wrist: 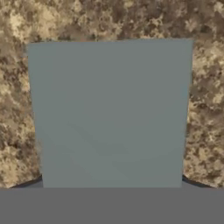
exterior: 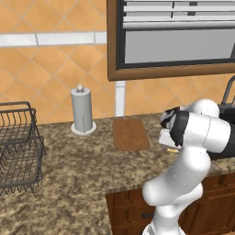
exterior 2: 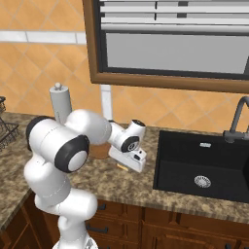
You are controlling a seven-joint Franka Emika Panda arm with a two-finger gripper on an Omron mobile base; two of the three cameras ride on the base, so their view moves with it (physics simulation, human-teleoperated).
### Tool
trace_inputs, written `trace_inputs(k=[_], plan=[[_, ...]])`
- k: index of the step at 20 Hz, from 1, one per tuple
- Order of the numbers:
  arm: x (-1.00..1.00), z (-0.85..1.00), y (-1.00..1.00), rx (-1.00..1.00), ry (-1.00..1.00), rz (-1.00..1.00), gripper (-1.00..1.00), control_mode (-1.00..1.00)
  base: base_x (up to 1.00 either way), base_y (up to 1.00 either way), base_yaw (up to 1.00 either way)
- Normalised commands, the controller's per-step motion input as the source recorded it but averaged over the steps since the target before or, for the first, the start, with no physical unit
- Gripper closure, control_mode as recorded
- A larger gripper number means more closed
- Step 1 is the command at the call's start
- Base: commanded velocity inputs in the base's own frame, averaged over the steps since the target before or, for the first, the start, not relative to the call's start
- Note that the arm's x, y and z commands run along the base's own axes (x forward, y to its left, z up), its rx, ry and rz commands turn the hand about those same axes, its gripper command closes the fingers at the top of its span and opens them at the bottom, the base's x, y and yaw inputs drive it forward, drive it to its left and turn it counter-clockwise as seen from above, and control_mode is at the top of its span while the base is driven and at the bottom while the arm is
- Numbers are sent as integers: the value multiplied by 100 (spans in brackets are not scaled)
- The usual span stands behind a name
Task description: Pick up the sponge from the counter and clean the cutting board by briefly scrubbing or pressing down on the cutting board. Once finished, release the sponge.
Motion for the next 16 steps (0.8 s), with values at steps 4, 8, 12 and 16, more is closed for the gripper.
trace_inputs(k=[4, 8, 12, 16], plan=[[0, 0, -9, 0, 0, -3, -100, -100, 0, 0, 0], [0, 2, 0, 0, 0, -1, -100, -100, 0, 0, 0], [-15, 36, 1, 0, 0, 0, -100, -100, 0, 0, 0], [-35, 67, 0, 0, -9, 0, -100, -100, 0, 0, 0]])
